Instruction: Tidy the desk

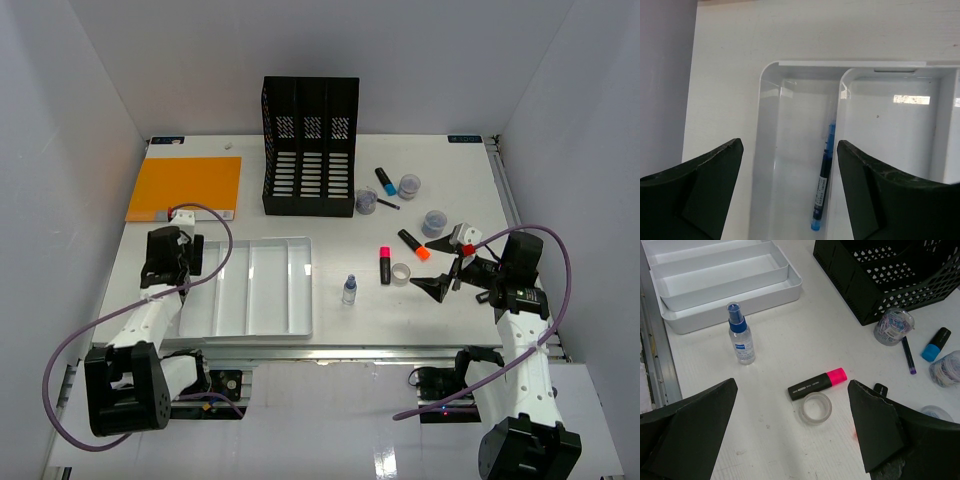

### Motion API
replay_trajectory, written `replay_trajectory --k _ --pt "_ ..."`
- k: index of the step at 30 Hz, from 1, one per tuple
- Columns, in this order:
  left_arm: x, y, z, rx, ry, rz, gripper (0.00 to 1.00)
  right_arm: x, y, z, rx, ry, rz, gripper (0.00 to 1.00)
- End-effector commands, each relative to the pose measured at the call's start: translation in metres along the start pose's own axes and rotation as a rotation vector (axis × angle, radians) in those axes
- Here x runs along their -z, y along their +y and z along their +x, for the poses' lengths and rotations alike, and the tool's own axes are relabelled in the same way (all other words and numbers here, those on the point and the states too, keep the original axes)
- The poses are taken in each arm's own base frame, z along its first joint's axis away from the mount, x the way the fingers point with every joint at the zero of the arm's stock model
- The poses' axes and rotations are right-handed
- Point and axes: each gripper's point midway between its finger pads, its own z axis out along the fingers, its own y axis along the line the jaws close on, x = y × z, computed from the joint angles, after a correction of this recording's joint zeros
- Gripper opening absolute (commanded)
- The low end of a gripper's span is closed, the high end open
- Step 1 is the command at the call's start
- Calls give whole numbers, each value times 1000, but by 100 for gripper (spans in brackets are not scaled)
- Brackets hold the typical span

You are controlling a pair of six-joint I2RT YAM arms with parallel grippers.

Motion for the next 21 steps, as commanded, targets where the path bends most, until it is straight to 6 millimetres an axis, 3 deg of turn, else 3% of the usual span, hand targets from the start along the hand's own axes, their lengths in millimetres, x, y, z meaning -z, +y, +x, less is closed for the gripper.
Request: replay_trajectory --k 1,5,9,13,16,18,21 --pt "22 0 -67 117 -167 75 88 0 2 -2 -8 -9 -11 98" --pt "56 -43 -121 255 -290 395 98 0 1 4 -25 8 -9 98" --pt "96 -92 -148 379 -302 758 98 0 -9 16 -59 60 31 99" --pt "109 -120 -136 460 -220 939 98 2 -34 28 -128 156 120 100" --pt "115 -132 -125 485 -204 1013 98 -3 -55 32 -76 266 162 100" --pt "117 -137 -118 488 -199 1040 98 -9 -66 31 -45 330 159 100" --pt "123 -138 -114 477 -229 1048 98 -35 -87 30 -13 418 97 100"
